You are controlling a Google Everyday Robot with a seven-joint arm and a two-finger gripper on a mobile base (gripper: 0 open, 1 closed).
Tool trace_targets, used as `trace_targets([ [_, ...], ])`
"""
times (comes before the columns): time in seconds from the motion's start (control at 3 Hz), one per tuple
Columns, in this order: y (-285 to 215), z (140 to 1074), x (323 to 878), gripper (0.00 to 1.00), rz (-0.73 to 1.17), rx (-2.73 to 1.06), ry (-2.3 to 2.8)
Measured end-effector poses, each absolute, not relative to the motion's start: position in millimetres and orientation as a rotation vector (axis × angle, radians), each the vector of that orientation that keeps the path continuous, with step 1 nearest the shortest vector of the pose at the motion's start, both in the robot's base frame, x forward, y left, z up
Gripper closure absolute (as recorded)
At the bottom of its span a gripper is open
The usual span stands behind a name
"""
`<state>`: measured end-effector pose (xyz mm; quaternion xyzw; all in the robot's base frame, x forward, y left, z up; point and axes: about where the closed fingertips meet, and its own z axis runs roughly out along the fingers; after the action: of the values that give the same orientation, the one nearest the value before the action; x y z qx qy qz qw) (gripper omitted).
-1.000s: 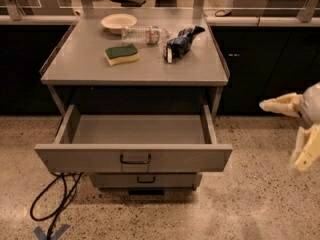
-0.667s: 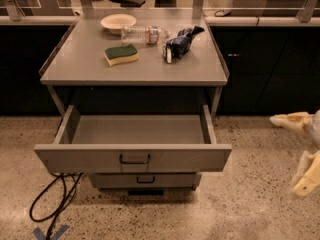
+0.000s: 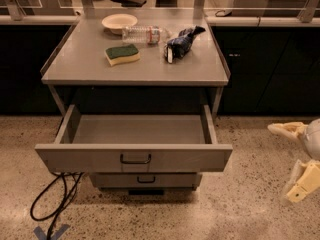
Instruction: Close top drawer
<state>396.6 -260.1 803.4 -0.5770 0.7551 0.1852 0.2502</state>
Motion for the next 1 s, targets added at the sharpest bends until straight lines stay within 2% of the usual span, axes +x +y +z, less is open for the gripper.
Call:
trace_targets([
  [1.0, -240, 664, 350, 0.0, 0.921, -1.727, 2.11],
])
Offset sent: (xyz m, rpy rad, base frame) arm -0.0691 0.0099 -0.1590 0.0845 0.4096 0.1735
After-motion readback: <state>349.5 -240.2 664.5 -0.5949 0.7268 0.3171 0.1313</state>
